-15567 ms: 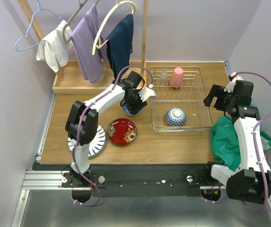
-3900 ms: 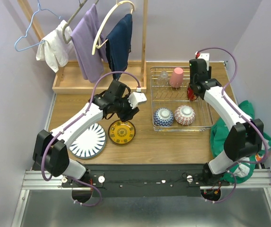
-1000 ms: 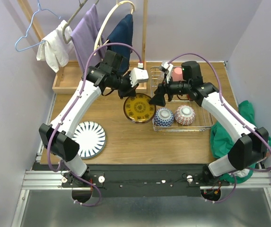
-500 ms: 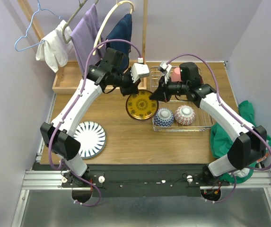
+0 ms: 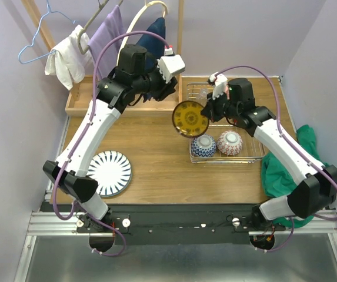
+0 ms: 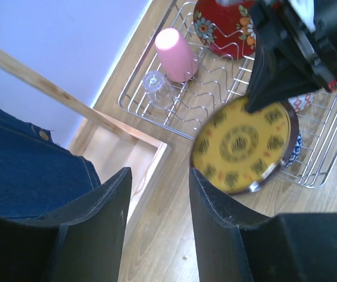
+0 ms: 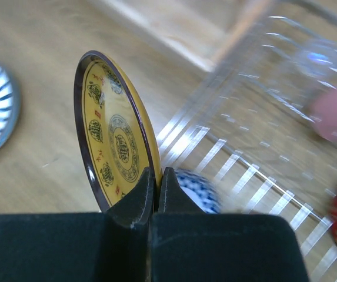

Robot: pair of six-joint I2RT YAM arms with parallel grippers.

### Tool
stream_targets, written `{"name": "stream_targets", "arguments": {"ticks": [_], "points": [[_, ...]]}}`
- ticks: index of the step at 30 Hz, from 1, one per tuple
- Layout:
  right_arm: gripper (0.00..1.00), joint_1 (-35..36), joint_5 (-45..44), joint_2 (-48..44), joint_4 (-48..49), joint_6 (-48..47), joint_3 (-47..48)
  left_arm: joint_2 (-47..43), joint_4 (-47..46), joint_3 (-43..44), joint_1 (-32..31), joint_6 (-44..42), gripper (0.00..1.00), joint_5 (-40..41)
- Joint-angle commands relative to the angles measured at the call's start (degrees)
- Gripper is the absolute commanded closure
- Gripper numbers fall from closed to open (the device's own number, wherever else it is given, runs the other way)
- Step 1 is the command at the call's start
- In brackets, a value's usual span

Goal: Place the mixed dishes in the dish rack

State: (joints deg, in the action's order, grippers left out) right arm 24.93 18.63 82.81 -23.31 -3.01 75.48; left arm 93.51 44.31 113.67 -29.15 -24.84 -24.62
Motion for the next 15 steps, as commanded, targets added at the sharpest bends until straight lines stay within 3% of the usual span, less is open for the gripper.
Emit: {"name": "stream_targets", "arguments": {"ticks": [1,9,15], "points": [[0.99,0.03,-28.53,-5.55,-2.17,2.83,2.82,-4.13,-2.57,-4.15,-2.93,-1.52,0.48,3.44],[0.99,0.03,-53.84,-6.96,-1.83,0.99,3.09,-5.36,-3.01,-9.60,-5.31,0.75,0.48,2.39],[0.99,-0.05,-62.12,-2.83,-4.90,-1.22,6.78,-5.18,-3.01,-10.75,-5.92,0.41,0.48,2.65]]}}
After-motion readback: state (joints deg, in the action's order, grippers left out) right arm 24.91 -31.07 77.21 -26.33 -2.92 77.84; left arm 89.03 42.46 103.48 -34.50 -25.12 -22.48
